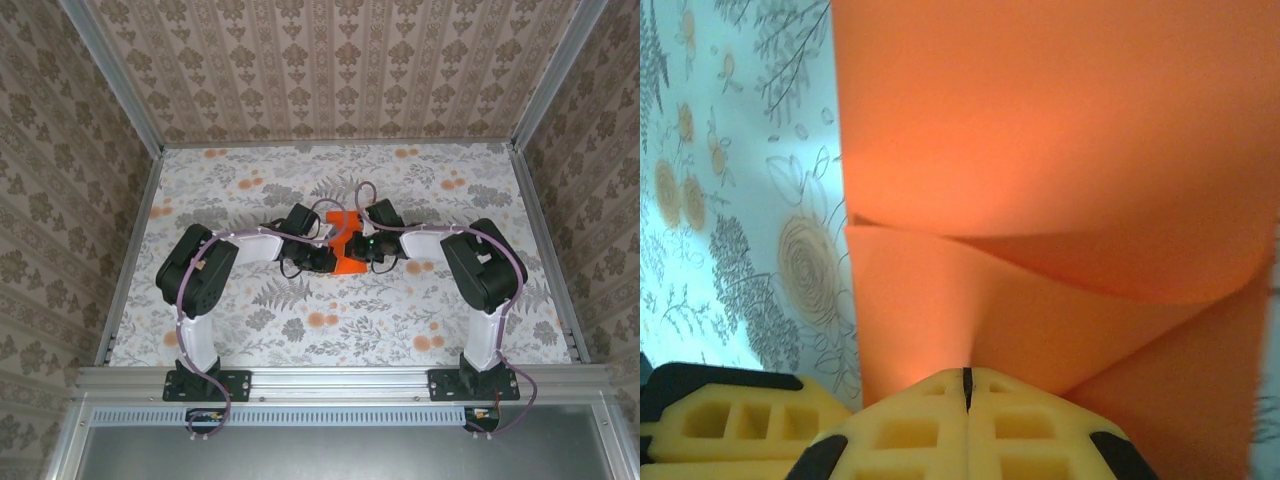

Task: Fold a paper plane with a square sheet of paper (fold left side to right side)
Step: Fold the triangle a second time at the center of the table.

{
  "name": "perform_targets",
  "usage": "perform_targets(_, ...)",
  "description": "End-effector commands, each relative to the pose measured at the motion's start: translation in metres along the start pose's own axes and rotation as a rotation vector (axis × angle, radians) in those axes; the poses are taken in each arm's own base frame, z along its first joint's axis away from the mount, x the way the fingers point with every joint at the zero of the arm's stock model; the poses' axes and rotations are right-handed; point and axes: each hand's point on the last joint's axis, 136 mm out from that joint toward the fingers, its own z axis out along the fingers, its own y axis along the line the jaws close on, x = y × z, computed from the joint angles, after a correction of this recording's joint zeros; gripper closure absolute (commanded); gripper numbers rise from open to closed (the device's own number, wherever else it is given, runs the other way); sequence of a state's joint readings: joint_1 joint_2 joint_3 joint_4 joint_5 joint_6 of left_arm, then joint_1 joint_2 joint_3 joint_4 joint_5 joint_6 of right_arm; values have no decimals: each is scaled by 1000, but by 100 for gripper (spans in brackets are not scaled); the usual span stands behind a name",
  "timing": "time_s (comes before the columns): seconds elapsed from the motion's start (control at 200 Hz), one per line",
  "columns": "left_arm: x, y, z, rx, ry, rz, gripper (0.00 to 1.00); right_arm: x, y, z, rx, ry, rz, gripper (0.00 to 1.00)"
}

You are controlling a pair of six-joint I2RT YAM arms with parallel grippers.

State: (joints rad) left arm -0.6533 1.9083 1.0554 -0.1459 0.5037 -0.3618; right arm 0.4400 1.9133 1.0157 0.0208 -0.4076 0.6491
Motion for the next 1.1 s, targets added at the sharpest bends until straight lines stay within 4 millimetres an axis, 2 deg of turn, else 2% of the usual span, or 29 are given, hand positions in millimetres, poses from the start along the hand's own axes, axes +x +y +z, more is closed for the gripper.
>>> perform_targets(0.0, 52, 37, 14, -125, 158, -60, 93, -11, -30, -3, 97, -19, 21, 100)
perform_targets(0.35, 51, 36, 14, -124, 155, -58, 93, -35, -56, -13, 120, -49, 62, 100)
perform_targets(0.555, 49, 34, 13, -119, 150, -56, 93, -50, -65, -20, 123, -69, 76, 100)
perform_targets(0.71, 46, 31, 12, -112, 138, -51, 93, -59, -48, -36, 88, -116, 58, 100)
perform_targets(0.85, 43, 28, 11, -106, 129, -46, 93, -51, -25, -46, 46, -127, 32, 100)
perform_targets(1.015, 40, 26, 10, -101, 123, -44, 93, -33, -1, -32, -24, -93, 26, 100)
perform_targets(1.095, 38, 24, 10, -97, 122, -43, 93, -28, 1, -21, -36, -65, 36, 100)
